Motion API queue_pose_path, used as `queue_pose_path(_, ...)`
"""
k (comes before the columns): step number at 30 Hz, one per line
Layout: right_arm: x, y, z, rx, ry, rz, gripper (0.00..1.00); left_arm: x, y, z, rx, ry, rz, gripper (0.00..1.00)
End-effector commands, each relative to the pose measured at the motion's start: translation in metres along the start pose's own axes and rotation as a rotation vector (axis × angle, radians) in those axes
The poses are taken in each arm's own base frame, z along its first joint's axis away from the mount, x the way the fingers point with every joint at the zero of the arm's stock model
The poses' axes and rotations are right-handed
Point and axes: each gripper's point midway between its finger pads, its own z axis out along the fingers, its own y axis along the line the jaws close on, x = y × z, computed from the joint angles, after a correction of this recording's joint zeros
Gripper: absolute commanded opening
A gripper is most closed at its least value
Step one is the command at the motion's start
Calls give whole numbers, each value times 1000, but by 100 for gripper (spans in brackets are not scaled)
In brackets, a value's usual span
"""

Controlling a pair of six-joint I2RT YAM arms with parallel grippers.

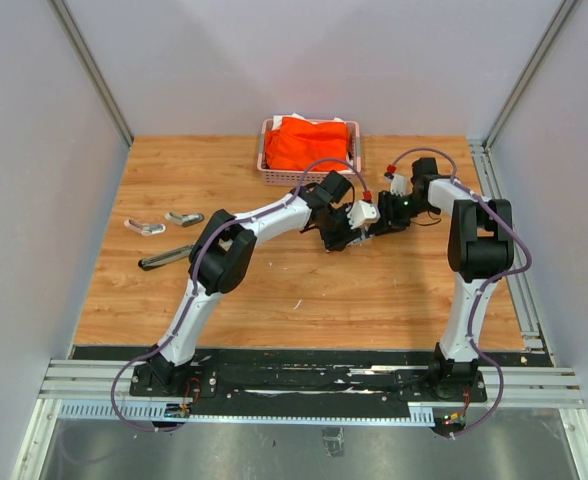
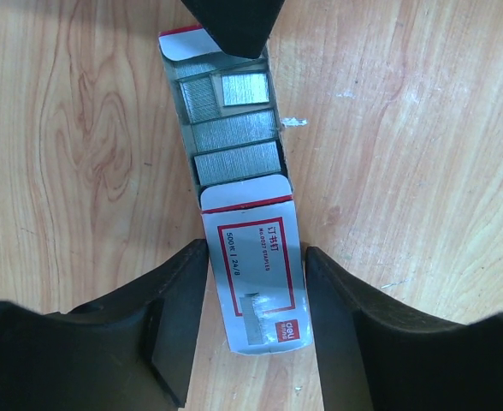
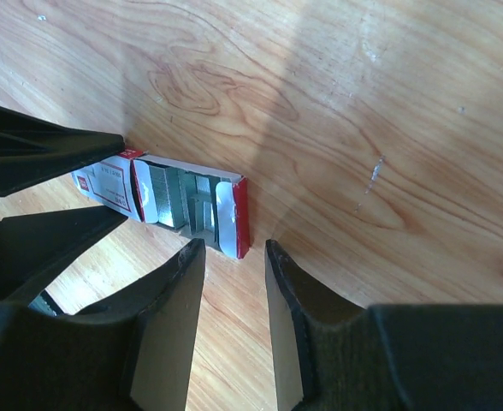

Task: Unload the staples from the stapler
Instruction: Close the staple box at the center of the board.

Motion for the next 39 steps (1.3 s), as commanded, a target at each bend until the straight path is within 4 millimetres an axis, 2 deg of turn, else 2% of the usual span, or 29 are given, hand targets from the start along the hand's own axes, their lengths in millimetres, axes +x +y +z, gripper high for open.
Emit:
queue_pose_path(1,7,-16,4,38,9,45,36,51,-28,10,72,174,-8,54)
queue_pose_path(5,4,-18,10,28,-1,51,34,53,-29,10,69,179,-8,52)
queue_pose_path(13,11,-13,23,-4,17,58,30,54,-27,11,52,183,-24,50)
queue_pose_path(23,15,-4,27,-40,23,70,27,55,-22,12,6,182,-66,52)
queue_pose_path(31,15,4,29,-61,27,68,26,57,-28,15,21,190,-52,52)
queue_pose_path(39,17,3,30,-57,32,72,26,64,-29,14,2,223,-12,52)
